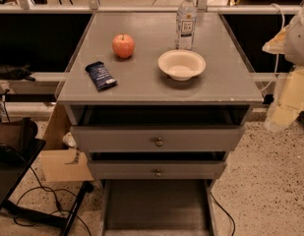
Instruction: Place apple into bottom drawer
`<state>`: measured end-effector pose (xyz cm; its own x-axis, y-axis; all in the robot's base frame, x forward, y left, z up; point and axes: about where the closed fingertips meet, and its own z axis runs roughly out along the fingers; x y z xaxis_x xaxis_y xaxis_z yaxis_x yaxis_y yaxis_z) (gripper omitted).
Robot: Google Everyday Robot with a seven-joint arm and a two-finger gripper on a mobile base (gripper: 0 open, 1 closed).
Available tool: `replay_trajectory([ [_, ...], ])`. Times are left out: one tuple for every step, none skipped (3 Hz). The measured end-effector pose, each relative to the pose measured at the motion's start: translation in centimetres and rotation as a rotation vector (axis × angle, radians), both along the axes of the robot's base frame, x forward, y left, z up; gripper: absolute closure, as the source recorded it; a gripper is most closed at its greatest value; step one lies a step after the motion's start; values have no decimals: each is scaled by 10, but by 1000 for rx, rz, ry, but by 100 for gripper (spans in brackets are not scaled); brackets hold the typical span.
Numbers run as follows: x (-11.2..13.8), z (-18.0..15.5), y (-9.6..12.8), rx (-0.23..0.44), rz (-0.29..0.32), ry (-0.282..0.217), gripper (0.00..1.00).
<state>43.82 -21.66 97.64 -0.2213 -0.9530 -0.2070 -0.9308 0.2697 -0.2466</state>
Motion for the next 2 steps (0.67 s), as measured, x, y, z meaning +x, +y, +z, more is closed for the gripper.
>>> replay_trajectory([
  [6,1,6,24,4,-12,0],
  [36,-1,34,152,27,-46,0],
])
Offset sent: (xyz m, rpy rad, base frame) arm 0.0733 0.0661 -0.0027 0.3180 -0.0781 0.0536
